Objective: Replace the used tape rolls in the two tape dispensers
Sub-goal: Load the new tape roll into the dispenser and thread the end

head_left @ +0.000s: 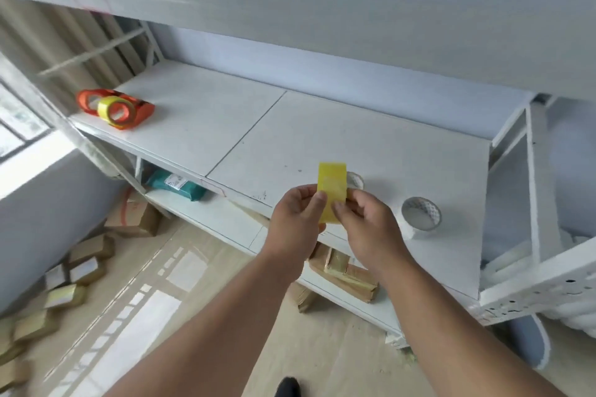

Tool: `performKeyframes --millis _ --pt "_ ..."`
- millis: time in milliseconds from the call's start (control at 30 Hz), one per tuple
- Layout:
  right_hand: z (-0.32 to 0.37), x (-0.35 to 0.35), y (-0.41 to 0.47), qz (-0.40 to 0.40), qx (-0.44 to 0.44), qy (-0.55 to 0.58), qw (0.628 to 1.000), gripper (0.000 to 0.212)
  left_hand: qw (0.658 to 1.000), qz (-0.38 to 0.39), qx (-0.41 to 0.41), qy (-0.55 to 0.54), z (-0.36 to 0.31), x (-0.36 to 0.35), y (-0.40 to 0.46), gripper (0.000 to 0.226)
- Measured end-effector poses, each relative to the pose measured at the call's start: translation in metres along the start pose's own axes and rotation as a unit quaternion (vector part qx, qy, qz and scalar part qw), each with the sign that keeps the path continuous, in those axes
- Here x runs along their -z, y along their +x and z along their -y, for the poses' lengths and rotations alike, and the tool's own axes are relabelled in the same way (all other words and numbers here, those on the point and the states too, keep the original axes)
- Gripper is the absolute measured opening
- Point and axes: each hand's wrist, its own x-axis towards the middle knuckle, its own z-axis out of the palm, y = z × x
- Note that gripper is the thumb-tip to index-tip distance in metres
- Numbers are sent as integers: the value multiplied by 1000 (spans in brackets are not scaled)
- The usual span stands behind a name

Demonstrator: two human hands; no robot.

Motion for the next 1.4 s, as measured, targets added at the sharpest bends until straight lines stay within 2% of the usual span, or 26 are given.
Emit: performKeyframes --millis 133,333,400,633,700,833,1100,1400 --pt "16 -61 -15 63 -1 11 998 18 997 -81 -9 -8 3 63 -24 18" --pt "37 -181 -46 183 24 2 983 19 978 -199 -49 40 10 187 -66 14" --pt "45 -224 -59 230 26 6 973 22 972 -230 -42 27 13 232 -80 13" --pt "70 -359 -97 313 43 -1 949 25 947 -313 -67 -39 23 359 -113 20" --pt "73 -386 -100 322 41 2 946 27 941 -326 -71 -49 25 383 -113 24" --pt "82 -426 -91 330 39 10 943 23 932 -346 -74 -73 20 419 -101 17" --pt "107 -503 -61 382 36 22 923 21 912 -398 -83 -52 -3 485 -74 19" --pt "123 -634 -48 404 35 36 913 22 900 -423 -74 -79 -6 606 -49 19"
